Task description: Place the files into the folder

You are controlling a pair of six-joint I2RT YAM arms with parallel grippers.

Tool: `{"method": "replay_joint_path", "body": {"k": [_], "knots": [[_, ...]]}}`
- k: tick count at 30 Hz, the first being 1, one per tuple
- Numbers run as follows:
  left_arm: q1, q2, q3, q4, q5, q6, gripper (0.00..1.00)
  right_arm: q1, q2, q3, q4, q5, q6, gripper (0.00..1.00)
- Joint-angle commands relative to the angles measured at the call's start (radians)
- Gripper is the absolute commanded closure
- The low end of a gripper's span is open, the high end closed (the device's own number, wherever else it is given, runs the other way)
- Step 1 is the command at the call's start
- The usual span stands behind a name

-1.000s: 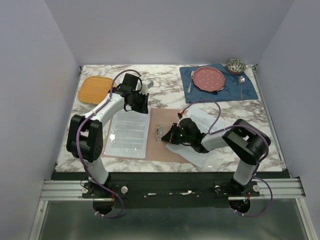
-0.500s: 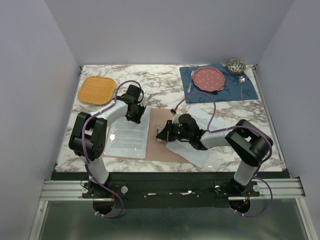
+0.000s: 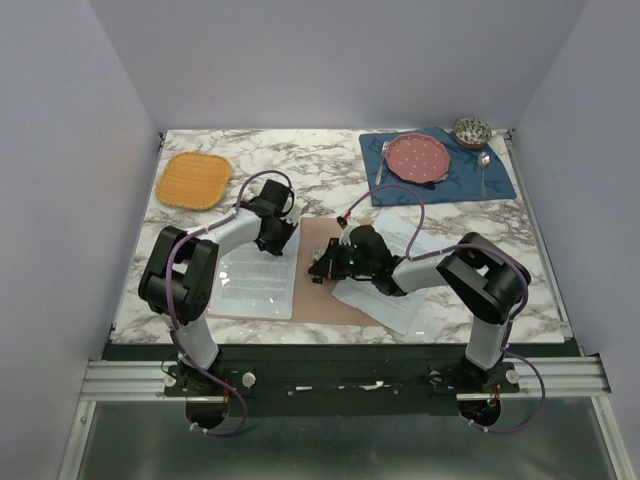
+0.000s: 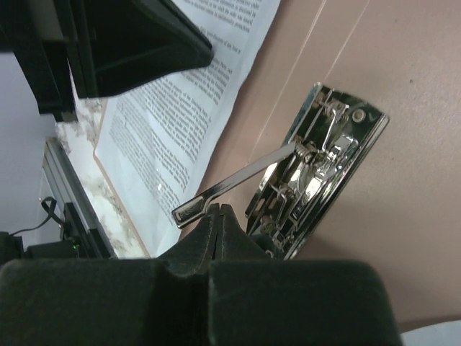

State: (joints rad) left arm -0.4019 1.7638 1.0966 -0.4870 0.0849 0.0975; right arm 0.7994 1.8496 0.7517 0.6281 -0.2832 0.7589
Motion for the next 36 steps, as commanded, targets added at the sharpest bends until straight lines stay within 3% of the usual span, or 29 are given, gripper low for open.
{"method": "replay_joint_path", "body": {"k": [1, 11, 16, 18, 19, 23, 24, 25, 28, 31, 33, 34, 36], "knots": [[-0.018, -0.029, -0.032, -0.027, -0.019, 0.024, 0.92, -0.002, 0.007, 0.046, 0.044, 0.073, 0.017, 0.99], [-0.025, -0.095, -0.049, -0.087, -0.022, 0.045, 0.92, -0.042, 0.025, 0.086, 0.068, 0.134, 0.040, 0.99], [-0.025, -0.151, -0.043, -0.139, -0.027, 0.051, 0.92, -0.080, 0.048, 0.159, -0.003, 0.132, 0.010, 0.97], [-0.025, -0.180, -0.038, -0.162, -0.022, 0.056, 0.92, -0.100, 0.040, 0.179, -0.036, 0.113, -0.006, 0.84], [-0.025, -0.190, -0.037, -0.171, -0.019, 0.054, 0.92, -0.100, 0.007, 0.182, -0.069, 0.108, -0.033, 0.70], [-0.020, -0.230, 0.003, -0.205, -0.019, 0.065, 0.92, -0.103, -0.130, 0.190, -0.218, 0.151, -0.115, 0.54], [-0.018, -0.243, 0.011, -0.209, -0.019, 0.065, 0.92, -0.114, -0.162, 0.178, -0.246, 0.154, -0.121, 0.43], [-0.014, -0.248, 0.019, -0.217, -0.016, 0.064, 0.92, -0.127, -0.193, 0.164, -0.295, 0.139, -0.092, 0.01], [-0.003, -0.268, 0.045, -0.225, -0.001, 0.058, 0.92, -0.248, -0.285, 0.056, -0.257, -0.076, 0.040, 0.00], [0.006, -0.282, 0.055, -0.231, 0.015, 0.059, 0.92, -0.347, -0.360, -0.095, -0.179, -0.166, 0.086, 0.00], [0.011, -0.291, 0.057, -0.236, 0.018, 0.064, 0.92, -0.358, -0.438, -0.083, -0.365, -0.057, 0.015, 0.00], [0.012, -0.293, 0.057, -0.243, 0.016, 0.070, 0.92, -0.352, -0.461, -0.039, -0.612, 0.043, -0.031, 0.00], [0.018, -0.300, 0.055, -0.248, 0.009, 0.080, 0.92, -0.351, -0.538, -0.025, -0.804, 0.351, -0.007, 0.00]]}}
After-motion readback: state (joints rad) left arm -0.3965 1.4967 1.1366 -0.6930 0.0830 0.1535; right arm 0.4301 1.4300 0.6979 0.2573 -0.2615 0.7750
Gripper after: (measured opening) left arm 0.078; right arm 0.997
